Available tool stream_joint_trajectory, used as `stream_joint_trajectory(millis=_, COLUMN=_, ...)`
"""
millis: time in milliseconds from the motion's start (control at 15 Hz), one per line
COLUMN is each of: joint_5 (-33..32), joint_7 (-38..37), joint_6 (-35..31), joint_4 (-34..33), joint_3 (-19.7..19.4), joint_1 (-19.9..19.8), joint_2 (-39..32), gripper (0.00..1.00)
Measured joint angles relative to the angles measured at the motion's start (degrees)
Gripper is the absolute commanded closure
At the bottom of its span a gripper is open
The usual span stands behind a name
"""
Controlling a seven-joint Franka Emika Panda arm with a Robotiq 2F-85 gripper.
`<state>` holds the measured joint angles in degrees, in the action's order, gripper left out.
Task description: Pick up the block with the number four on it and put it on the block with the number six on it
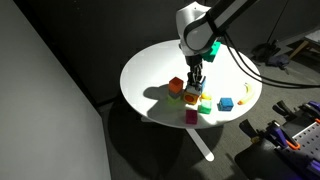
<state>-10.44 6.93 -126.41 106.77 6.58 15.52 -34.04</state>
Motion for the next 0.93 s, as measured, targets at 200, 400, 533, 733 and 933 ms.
stream_joint_trajectory(millis=200, joint_5=0.0, joint_7=0.0, joint_6=0.0, joint_4=0.0, joint_3=0.0, joint_1=-0.1, joint_2=0.0, gripper=0.00)
stream_joint_trajectory(millis=400, joint_5=0.0, joint_7=0.0, joint_6=0.0, joint_4=0.0, joint_3=0.0, joint_1=-0.3, joint_2=0.0, gripper=0.00)
stream_joint_trajectory(millis=533, joint_5=0.0, joint_7=0.0, joint_6=0.0, joint_4=0.0, joint_3=0.0, joint_1=-0.5, joint_2=0.1, gripper=0.00)
stream_joint_trajectory(millis=733, joint_5=0.0, joint_7=0.0, joint_6=-0.1, joint_4=0.0, joint_3=0.1, joint_1=-0.7, joint_2=0.2, gripper=0.00)
stream_joint_trajectory(millis=933, joint_5=0.5, joint_7=0.0, joint_6=-0.1, joint_4=0.0, joint_3=0.5, joint_1=-1.0, joint_2=0.3, gripper=0.00)
